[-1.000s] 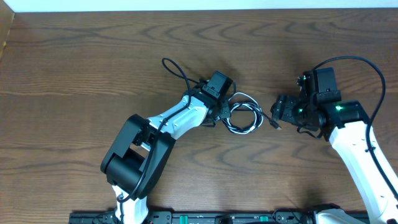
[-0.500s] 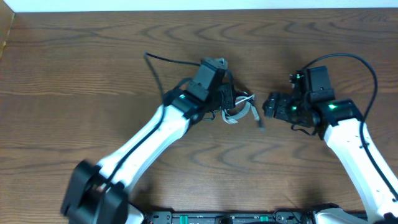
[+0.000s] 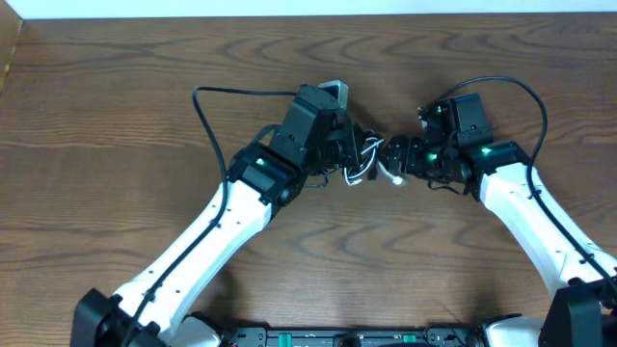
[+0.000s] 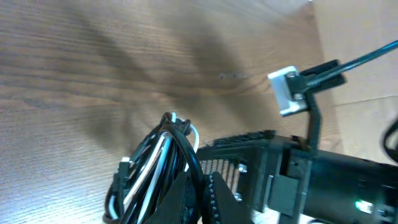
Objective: Untangle cables
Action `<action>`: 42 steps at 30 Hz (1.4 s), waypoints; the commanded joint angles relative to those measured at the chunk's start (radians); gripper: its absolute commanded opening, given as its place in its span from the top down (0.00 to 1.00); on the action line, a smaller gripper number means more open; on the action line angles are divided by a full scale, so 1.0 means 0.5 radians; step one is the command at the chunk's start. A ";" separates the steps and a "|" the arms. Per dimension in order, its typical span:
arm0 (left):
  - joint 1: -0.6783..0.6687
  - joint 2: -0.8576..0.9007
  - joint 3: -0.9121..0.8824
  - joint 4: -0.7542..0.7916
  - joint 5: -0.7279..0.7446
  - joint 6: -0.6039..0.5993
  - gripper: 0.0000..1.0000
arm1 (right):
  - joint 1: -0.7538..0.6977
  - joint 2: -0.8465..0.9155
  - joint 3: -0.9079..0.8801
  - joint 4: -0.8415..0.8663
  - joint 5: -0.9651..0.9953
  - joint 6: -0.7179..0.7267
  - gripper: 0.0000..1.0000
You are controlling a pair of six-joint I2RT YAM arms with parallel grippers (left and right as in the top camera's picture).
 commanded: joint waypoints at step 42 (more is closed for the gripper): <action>0.314 -0.356 0.019 -0.337 -0.047 0.127 0.93 | 0.036 0.439 0.022 -0.064 0.372 0.175 0.23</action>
